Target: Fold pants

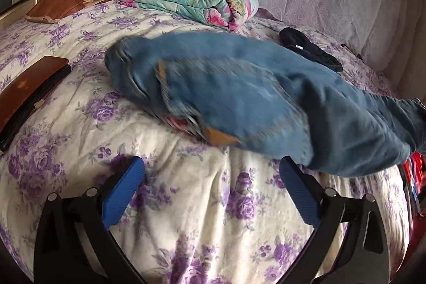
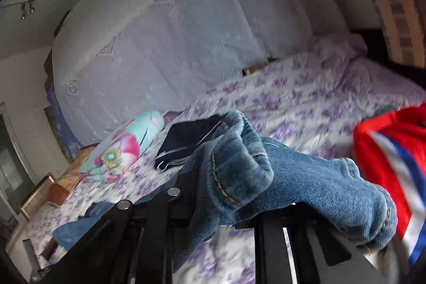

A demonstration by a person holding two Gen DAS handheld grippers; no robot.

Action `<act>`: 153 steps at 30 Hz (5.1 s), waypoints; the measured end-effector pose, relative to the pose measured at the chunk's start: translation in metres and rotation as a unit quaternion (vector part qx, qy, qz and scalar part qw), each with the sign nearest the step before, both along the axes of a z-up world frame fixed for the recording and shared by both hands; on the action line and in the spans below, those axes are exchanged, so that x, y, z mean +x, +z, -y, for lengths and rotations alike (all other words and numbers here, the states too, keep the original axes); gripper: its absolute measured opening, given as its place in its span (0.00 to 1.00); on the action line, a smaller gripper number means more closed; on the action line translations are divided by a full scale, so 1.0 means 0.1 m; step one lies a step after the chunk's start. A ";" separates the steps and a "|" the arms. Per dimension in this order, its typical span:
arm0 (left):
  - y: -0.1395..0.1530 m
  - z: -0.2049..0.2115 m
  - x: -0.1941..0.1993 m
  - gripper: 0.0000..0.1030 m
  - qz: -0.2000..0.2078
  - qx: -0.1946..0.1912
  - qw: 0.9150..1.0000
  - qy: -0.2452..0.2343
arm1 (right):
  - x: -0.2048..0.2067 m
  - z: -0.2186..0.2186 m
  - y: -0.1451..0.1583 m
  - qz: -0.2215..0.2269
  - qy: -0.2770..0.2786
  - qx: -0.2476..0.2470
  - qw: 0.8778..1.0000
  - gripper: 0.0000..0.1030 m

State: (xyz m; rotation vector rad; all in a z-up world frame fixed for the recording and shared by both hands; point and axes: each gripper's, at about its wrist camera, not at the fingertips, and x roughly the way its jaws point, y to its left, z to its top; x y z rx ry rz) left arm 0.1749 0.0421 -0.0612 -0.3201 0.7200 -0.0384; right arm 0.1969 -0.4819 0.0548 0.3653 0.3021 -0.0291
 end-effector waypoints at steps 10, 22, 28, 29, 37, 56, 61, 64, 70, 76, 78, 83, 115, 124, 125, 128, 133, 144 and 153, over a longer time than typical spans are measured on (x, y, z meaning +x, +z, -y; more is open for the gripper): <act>0.12 -0.16 -0.06 0.95 0.034 0.002 0.998 0.054 | -0.52 1.30 -1.15 -0.061 -0.027 0.307 0.949 0.72; 1.03 0.34 0.80 0.95 0.037 0.096 0.992 -0.078 | -0.47 1.04 -1.16 -0.098 -0.050 0.220 0.969 0.78; 0.36 0.50 1.07 0.95 -0.129 0.026 0.983 -0.131 | -0.41 0.93 -1.12 -0.117 -0.054 0.174 0.976 0.80; 0.30 0.49 0.89 0.95 -0.127 0.022 0.981 -0.148 | -0.41 0.93 -1.13 -0.117 -0.054 0.174 0.976 0.81; -0.18 0.87 -0.60 0.95 -0.069 0.242 0.937 -0.241 | -0.45 0.92 -1.07 -0.104 -0.053 0.181 0.977 0.84; -0.07 0.20 0.11 0.96 0.028 -0.004 0.993 -0.117 | -0.48 0.19 -0.71 -0.080 -0.013 0.060 0.995 0.84; -0.07 0.16 0.10 0.96 0.030 -0.013 0.993 -0.118 | 0.03 -0.53 -0.53 -0.157 0.022 0.037 0.987 0.84; -0.08 0.15 0.10 0.96 0.032 -0.020 0.992 -0.118 | 0.36 -0.98 -0.48 -0.186 0.039 0.003 0.982 0.84; -0.09 0.13 0.09 0.96 0.034 -0.029 0.992 -0.120 | 0.88 -1.84 -0.61 -0.232 0.055 -0.120 0.964 0.84; -0.08 0.13 0.09 0.96 0.035 -0.030 0.992 -0.120 | 1.08 -2.20 -0.90 -0.323 0.049 -0.312 0.892 0.83; -0.08 0.13 0.09 0.96 0.035 -0.032 0.992 -0.120 | 0.84 -2.12 -0.92 -0.333 0.053 -0.360 0.870 0.83; -0.08 0.09 0.08 0.96 0.043 -0.049 0.990 -0.124 | -0.21 -1.48 -0.79 -0.351 0.082 -0.271 0.893 0.85; -0.06 -0.02 0.04 0.96 0.061 -0.097 0.984 -0.133 | -1.68 -0.01 -0.65 -0.159 0.045 0.151 0.975 0.11; -0.01 -0.08 -0.09 0.95 0.057 -0.103 0.982 -0.151 | -2.55 0.52 -1.25 -0.169 -0.007 0.269 0.948 0.69; 0.01 -0.09 -0.15 0.95 0.056 -0.096 0.982 -0.151 | -2.46 0.50 -1.27 -0.183 -0.010 0.264 0.947 0.69; 0.08 -0.25 -0.41 0.95 0.056 -0.101 0.983 -0.144 | -2.27 0.47 -1.30 -0.187 -0.015 0.250 0.950 0.69; -0.04 -0.87 -0.53 0.95 -0.002 -0.199 0.976 -0.085 | -2.18 0.47 -1.36 -0.161 -0.008 0.238 0.958 0.71; -0.05 -0.53 0.17 0.95 -0.042 -0.139 0.986 -0.078 | -2.08 0.32 -1.37 -0.130 -0.009 0.138 0.982 0.67; -0.11 -0.71 0.30 0.20 -0.033 -0.184 0.982 -0.019 | -1.77 0.58 -1.43 -0.143 0.002 0.212 0.967 0.10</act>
